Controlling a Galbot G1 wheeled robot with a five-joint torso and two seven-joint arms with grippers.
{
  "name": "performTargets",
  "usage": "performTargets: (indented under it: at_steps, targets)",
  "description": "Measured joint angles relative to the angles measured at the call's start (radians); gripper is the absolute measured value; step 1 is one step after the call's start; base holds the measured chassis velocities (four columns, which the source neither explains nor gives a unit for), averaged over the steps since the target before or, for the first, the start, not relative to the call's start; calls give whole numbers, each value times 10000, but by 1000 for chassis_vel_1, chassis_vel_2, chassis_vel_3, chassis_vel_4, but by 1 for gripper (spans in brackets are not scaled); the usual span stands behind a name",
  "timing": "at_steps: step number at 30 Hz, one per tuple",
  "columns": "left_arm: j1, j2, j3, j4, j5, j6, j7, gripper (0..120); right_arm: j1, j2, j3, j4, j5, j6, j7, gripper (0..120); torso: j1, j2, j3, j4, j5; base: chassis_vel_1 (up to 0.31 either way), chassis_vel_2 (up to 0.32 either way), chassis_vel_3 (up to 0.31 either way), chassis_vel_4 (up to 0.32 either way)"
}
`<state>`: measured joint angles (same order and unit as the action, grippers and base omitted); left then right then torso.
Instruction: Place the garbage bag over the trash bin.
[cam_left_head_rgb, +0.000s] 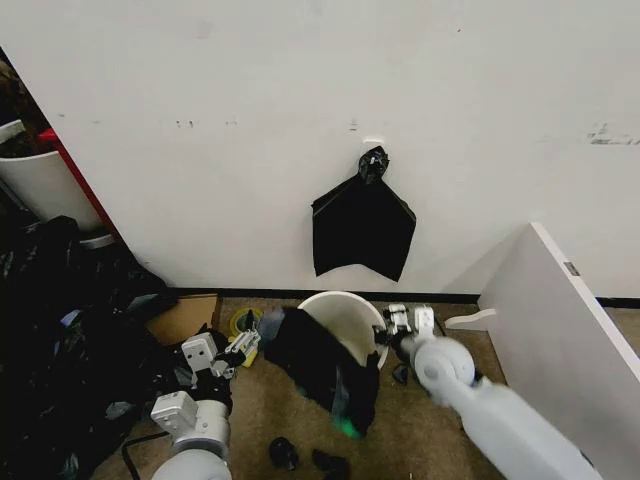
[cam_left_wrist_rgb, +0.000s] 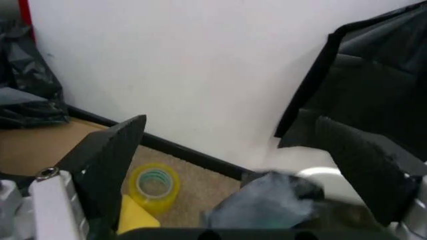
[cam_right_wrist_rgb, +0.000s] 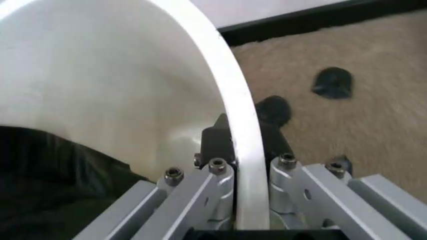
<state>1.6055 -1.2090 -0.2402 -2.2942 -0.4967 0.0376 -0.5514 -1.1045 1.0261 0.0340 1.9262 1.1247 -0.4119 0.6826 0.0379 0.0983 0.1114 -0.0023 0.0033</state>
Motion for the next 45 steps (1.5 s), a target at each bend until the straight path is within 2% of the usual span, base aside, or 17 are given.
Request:
performTargets:
  at_steps: [6,9,14,20,25,28,29,35,37,38,42,44,45]
  targets:
    - [-148,-7,177,112,-63,41,5,100,-1160,894,1146,734,257,817,1825,1,0,0,0,0,2,0,0,0,0]
    - [-208,-27,201,144,-83,51,6,100,-1324,1121,1355,841,384,884,2145,1,0,0,0,-1,-1,0,0,0,0]
    - [-256,-42,212,150,-92,67,9,100,-1545,1476,1409,894,395,1086,2358,1,0,0,1,0,3,0,0,0,0]
    - [-300,43,140,114,-276,199,4,100,-1662,2261,1250,524,297,1641,2470,1,0,0,1,1,2,0,0,0,0]
    - [-360,85,103,113,-311,259,-5,100,-1742,2277,1199,453,148,1695,2388,2,0,0,1,1,1,0,0,0,0]
    - [-371,80,111,140,-314,271,-7,100,-1848,2163,1198,661,55,1765,2393,15,0,0,0,1,1,0,0,0,0]
    - [-371,80,111,140,-314,271,-7,100,-1848,2163,1198,661,55,1765,2393,15,0,0,0,1,1,0,0,0,0]
    - [-441,100,130,339,-314,273,-8,100,-2456,1925,1155,1598,-274,1662,2420,36,0,0,1,0,2,0,0,0,0]
    - [-481,127,137,422,-314,273,-8,100,-2745,1777,1094,1971,-1145,1718,2166,47,0,0,1,-1,3,0,0,0,0]
    - [-481,127,137,422,-314,273,-8,100,-2745,1777,1094,1971,-1145,1718,2166,47,0,0,1,-1,3,0,0,0,0]
    - [-508,166,130,644,-314,268,-8,100,-3103,1297,911,2593,-3548,2573,-182,63,0,0,1,-1,3,0,0,0,0]
    - [-509,196,116,766,-315,264,-6,100,-3182,1060,762,3164,-3743,2604,-1189,71,1,0,1,-1,1,0,0,0,0]
    - [-509,196,116,766,-315,264,-6,100,-3182,1060,762,3164,-3743,2604,-1189,71,1,0,1,-1,1,0,0,0,0]
